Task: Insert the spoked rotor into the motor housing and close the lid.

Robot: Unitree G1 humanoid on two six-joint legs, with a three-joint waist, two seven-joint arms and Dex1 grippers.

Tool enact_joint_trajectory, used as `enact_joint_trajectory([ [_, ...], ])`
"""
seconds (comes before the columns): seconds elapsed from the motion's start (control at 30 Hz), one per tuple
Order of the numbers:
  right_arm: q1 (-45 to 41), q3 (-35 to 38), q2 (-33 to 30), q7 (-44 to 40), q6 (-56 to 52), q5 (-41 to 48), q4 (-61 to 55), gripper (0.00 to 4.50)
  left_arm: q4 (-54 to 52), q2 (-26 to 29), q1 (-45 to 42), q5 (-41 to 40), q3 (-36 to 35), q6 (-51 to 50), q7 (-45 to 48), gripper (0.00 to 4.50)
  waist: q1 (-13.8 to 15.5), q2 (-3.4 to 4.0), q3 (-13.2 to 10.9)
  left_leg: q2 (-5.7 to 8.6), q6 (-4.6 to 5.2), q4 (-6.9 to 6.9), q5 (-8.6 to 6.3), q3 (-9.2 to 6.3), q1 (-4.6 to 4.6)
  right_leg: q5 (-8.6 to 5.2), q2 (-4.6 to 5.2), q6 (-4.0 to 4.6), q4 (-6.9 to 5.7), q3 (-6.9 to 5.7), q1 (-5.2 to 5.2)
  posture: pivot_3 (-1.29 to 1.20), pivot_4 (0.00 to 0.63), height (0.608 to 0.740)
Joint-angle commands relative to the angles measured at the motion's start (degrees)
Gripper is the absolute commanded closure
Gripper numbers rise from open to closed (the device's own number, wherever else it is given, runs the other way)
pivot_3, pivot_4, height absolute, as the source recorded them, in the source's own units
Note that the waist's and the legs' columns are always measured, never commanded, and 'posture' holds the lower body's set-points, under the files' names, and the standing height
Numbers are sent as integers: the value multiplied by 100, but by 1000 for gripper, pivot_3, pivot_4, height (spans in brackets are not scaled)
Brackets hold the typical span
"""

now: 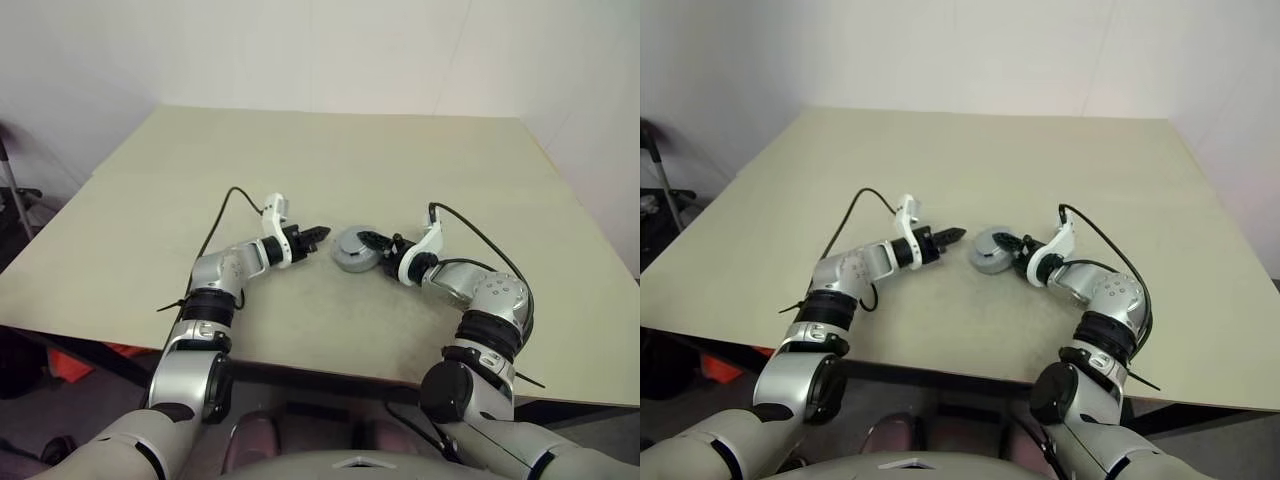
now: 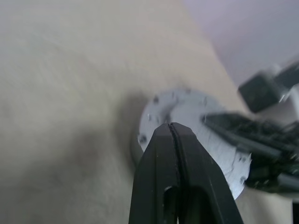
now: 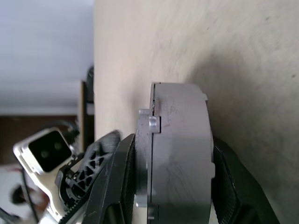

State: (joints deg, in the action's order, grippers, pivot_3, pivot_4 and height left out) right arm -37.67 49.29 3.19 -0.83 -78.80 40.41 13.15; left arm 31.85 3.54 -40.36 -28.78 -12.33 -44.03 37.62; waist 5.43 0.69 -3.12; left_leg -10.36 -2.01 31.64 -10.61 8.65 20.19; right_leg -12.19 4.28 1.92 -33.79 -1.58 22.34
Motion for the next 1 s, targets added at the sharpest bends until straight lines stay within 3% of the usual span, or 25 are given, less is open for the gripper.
enact_joint_trajectory([
  [0.03, -541, 437, 184, 432, 351, 571, 46, 2404, -284, 78, -66, -353, -372, 6, -139, 4500, 11, 2, -2, 1, 0, 0, 0, 2, 11, 0, 0, 0, 0, 0, 9, 0, 0, 740],
  [0.17, -1065, 699, 405, 931, 697, 1026, 217, 2404, -430, 124, 45, -648, -676, -78, -259, 4500, 21, 4, -4, 3, 4, 15, 1, 7, 96, 10, -1, -11, -9, -7, 84, 0, 0, 740],
  [0.33, -1481, 673, 432, 1298, 1150, 1500, 517, 2404, -625, 95, 88, -1190, -1073, -317, -323, 4500, 29, 4, -4, 0, 24, 23, -12, 19, 114, 17, -2, -22, -8, -27, 88, 0, 0, 740],
  [0.6, -1565, 264, 263, 1445, 1363, 1861, 862, 2404, -957, -26, 170, -2036, -1490, -711, -587, 1856, 34, 3, -4, -11, 31, 56, -16, 22, 136, 18, -2, -24, -14, -45, 88, 0, 0, 740],
  [0.77, -1567, 135, 289, 1674, 1244, 2250, 684, 2404, -604, -85, 76, -2515, -1695, -1345, -913, 131, 41, 2, -5, -12, 30, 72, -17, 21, 138, 18, -1, -25, -31, -46, 88, 0, 0, 740],
  [1.0, -1418, -170, 370, 2061, 1127, 2896, 358, 2404, -53, -227, -227, -3110, -2072, -1767, -1154, 131, 45, -5, -10, -17, 25, 116, -15, 9, 136, 16, -1, -27, -85, -45, 89, 0, 0, 740],
])
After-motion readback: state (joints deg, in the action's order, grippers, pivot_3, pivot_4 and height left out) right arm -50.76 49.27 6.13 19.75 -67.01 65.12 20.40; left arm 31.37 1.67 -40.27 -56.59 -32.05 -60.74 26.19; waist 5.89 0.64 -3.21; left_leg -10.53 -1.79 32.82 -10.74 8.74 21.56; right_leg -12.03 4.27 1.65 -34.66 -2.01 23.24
